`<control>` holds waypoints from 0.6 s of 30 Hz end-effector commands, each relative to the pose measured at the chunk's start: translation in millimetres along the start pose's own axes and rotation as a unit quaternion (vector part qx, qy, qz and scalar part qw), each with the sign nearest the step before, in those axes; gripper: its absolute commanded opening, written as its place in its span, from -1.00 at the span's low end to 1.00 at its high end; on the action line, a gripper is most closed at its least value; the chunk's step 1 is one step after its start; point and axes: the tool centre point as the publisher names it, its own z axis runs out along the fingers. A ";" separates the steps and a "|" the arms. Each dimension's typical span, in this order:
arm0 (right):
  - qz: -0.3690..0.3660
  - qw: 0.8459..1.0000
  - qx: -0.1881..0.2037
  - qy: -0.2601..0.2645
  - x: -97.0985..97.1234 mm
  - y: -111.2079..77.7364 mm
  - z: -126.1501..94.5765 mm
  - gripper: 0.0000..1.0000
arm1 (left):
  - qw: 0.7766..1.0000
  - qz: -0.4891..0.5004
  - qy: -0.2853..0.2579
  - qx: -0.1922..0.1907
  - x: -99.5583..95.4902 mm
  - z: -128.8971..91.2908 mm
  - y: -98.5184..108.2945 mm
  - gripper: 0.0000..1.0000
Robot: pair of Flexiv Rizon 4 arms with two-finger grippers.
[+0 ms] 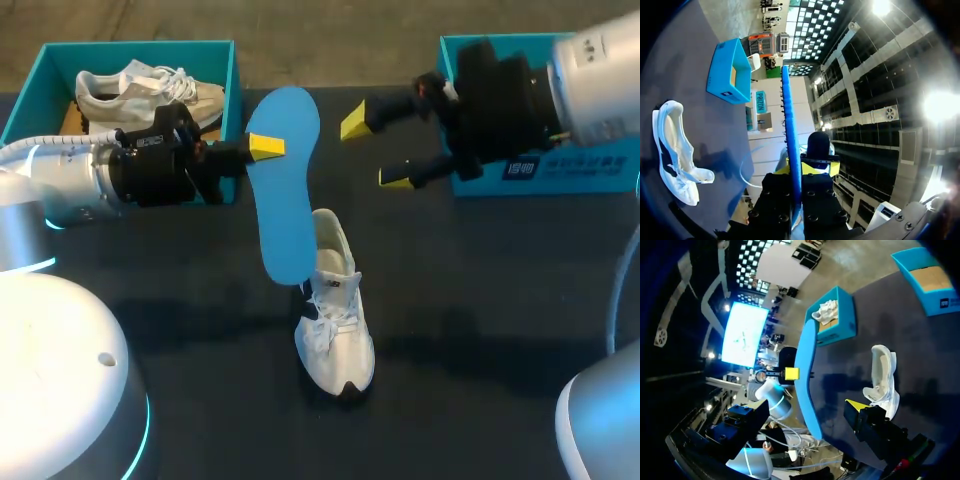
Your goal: Take the shoe out of the shoebox, open the shoe tongue, remove and reinsert the insole, then place the shoe into the shoebox
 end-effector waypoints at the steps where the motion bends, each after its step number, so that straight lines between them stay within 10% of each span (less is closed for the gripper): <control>1: 0.003 0.996 -0.002 0.091 -8.0 -1.5 3.7 1.00 | 1.000 0.001 0.000 0.001 -0.4 -0.2 0.9 -1.00; 18: 0.011 0.995 0.005 0.099 -15.4 3.0 6.7 1.00 | 1.000 0.001 0.000 0.001 -0.4 -0.2 0.9 -1.00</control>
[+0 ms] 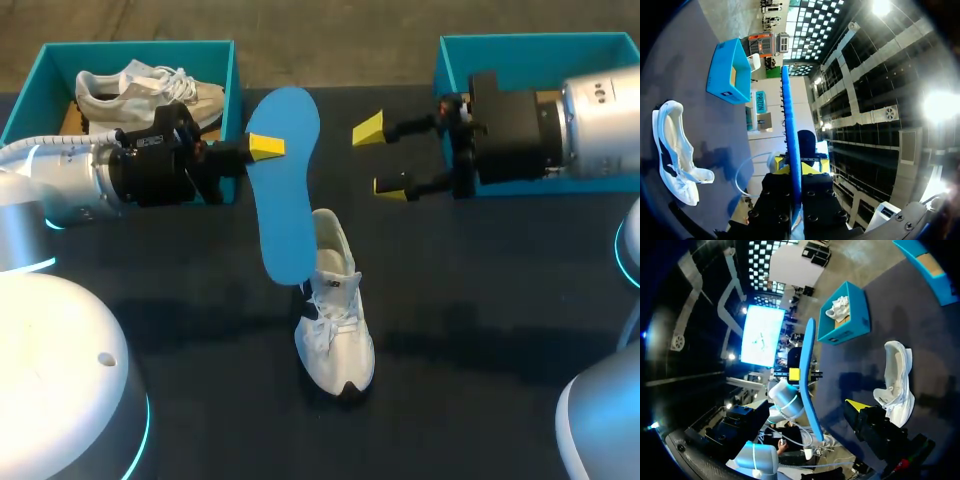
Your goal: Take the shoe out of the shoebox, open the shoe tongue, remove and reinsert the insole, then place the shoe into the shoebox
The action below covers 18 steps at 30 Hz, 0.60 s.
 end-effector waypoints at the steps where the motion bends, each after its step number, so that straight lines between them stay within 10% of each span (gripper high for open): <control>1: 0.000 1.000 -0.001 0.001 -0.8 -0.2 2.6 1.00 | 1.000 0.001 0.000 0.001 -0.4 -0.2 0.9 -1.00; 11: 0.000 1.000 -0.001 0.001 -0.8 -0.2 2.6 1.00 | 1.000 0.001 0.000 0.001 -0.4 -0.2 0.9 -1.00; 18: 0.000 1.000 -0.001 0.001 -0.8 -0.2 2.6 1.00 | 0.973 0.222 0.023 -0.054 5.9 -5.8 -4.0 -1.00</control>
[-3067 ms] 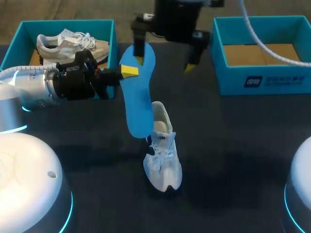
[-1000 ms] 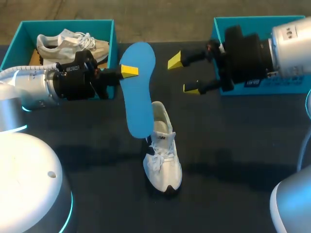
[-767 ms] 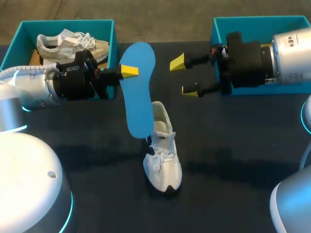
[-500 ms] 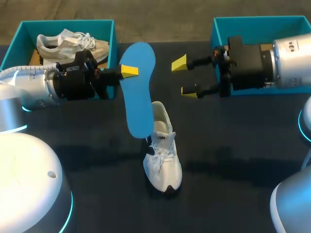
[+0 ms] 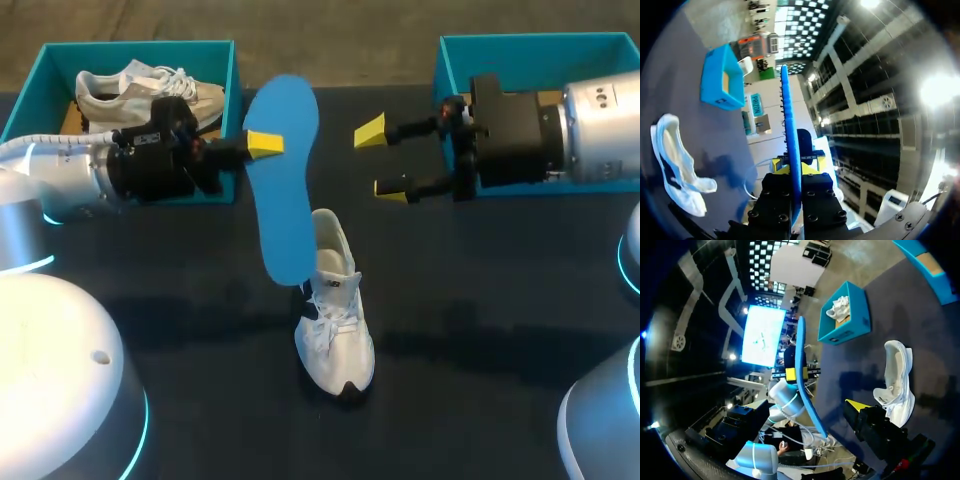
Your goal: Take the shoe out of the shoebox, open the shoe tongue, remove and reinsert the insole, then place the shoe into the shoebox
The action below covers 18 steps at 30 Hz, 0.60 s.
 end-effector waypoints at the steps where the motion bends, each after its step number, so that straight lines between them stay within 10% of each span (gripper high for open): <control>1: 0.001 1.000 0.000 -0.001 0.7 1.2 3.5 1.00 | 0.977 0.205 0.012 -0.060 -1.7 -6.0 -4.2 -1.00; 14: 0.001 1.000 0.000 -0.001 0.7 1.2 3.5 1.00 | 0.849 0.521 -0.025 -0.078 1.6 -3.4 -7.1 -1.00; 18: 0.001 1.000 0.000 -0.001 0.7 1.2 3.5 1.00 | 0.849 0.521 -0.025 -0.078 1.6 -3.4 -7.1 -1.00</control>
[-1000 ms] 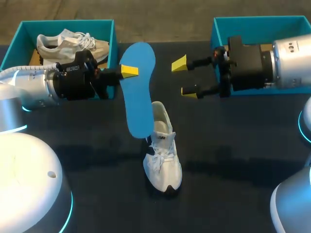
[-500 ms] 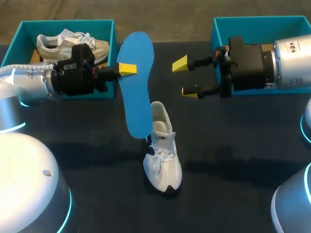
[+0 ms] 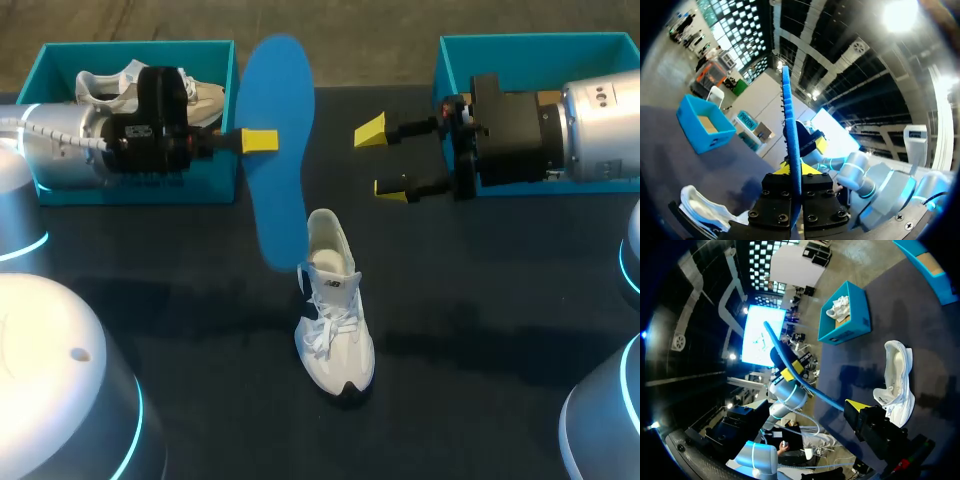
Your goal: Take the shoe out of the shoebox, open the shoe tongue, remove and reinsert the insole, then place the shoe into the shoebox
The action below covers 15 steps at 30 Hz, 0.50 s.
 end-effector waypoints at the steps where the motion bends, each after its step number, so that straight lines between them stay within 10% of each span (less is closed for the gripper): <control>1: 0.001 1.000 -0.001 -0.001 1.0 0.4 3.5 1.00 | 0.966 0.254 -0.034 -0.029 0.0 0.6 -1.4 -1.00; 11: 0.001 1.000 -0.001 -0.001 1.0 0.4 3.5 1.00 | 0.966 0.254 -0.034 -0.029 0.0 0.6 -1.4 -1.00; 15: 0.001 1.000 -0.001 -0.001 1.0 0.4 3.5 1.00 | 0.930 0.365 -0.025 -0.020 -2.9 0.1 -2.4 -1.00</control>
